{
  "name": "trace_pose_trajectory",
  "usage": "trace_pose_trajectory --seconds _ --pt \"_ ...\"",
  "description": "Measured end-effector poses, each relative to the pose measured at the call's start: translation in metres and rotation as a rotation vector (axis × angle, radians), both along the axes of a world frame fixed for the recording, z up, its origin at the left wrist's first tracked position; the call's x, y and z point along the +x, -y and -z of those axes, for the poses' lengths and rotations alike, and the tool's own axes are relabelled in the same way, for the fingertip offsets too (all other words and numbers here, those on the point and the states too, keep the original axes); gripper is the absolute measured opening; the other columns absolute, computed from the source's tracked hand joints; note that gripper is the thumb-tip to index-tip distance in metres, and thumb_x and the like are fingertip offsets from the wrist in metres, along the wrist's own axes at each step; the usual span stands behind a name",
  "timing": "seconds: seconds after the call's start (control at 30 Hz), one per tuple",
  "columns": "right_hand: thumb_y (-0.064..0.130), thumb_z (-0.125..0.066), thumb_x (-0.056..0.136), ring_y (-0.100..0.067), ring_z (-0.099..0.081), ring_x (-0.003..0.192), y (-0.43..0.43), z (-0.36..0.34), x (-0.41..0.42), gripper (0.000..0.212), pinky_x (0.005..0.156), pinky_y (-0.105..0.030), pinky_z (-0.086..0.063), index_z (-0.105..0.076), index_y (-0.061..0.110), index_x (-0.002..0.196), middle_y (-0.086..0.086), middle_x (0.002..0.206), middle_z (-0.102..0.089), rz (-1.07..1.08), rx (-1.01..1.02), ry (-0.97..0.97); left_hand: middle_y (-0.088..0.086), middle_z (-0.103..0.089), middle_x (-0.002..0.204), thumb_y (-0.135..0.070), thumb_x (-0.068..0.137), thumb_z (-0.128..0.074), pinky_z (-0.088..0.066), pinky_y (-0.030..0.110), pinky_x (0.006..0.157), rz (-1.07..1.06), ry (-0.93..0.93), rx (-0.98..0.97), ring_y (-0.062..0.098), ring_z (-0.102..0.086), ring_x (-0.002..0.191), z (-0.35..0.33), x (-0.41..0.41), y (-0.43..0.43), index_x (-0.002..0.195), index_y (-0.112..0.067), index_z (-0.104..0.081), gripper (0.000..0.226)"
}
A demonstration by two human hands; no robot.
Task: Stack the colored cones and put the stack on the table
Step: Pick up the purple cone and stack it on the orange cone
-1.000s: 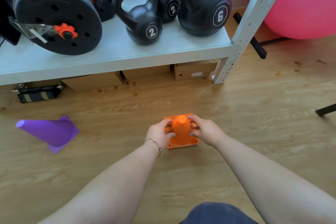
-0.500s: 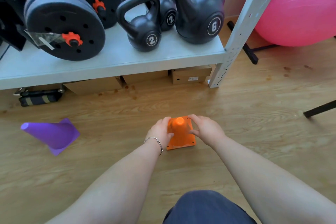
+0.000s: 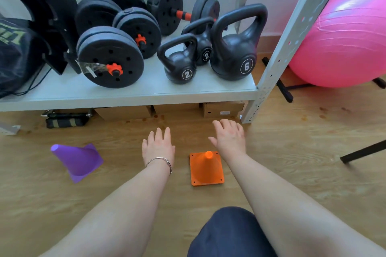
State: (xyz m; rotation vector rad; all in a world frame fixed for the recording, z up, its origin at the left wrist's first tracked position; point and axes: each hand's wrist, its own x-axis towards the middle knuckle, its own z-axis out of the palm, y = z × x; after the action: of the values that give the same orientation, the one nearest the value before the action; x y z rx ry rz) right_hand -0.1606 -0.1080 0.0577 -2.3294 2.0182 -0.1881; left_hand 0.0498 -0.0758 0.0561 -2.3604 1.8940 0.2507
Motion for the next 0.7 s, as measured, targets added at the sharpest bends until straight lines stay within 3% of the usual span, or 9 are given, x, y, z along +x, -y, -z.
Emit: trace_pose_trajectory --seconds 0.23,0.43,0.7 --pt "0.049 -0.061 0.086 -0.030 -0.053 0.110 0.011 -0.015 0.073 0.050 0.096 -0.042 -0.040 -0.051 0.022 0.127 -0.004 0.119 -0.057 -0.159 -0.013 -0.004 0.001 -0.018 0.161 -0.047 0.095 -0.042 -0.017 0.046 0.119 -0.108 0.062 -0.031 0.025 -0.013 0.149 -0.020 0.065 -0.008 0.152 -0.029 -0.013 0.066" --pt "0.046 -0.067 0.081 -0.032 -0.055 0.105 0.019 -0.007 0.142 0.052 0.092 -0.043 -0.044 -0.054 0.019 0.124 -0.007 0.114 -0.058 -0.276 -0.009 -0.026 0.001 -0.015 0.162 -0.046 0.096 -0.042 -0.016 0.046 0.119 -0.210 0.095 0.007 0.025 -0.012 0.149 -0.004 0.132 -0.031 0.152 -0.028 -0.011 0.066" --pt "0.039 -0.057 0.090 -0.032 -0.051 0.112 0.009 0.027 0.212 0.047 0.093 -0.041 -0.041 -0.047 0.018 0.131 -0.008 0.121 -0.056 -0.373 0.135 -0.062 0.000 -0.020 0.160 -0.045 0.095 -0.045 -0.019 0.044 0.118 -0.467 -0.027 0.063 0.023 -0.015 0.148 0.046 0.195 -0.075 0.151 -0.028 -0.018 0.064"
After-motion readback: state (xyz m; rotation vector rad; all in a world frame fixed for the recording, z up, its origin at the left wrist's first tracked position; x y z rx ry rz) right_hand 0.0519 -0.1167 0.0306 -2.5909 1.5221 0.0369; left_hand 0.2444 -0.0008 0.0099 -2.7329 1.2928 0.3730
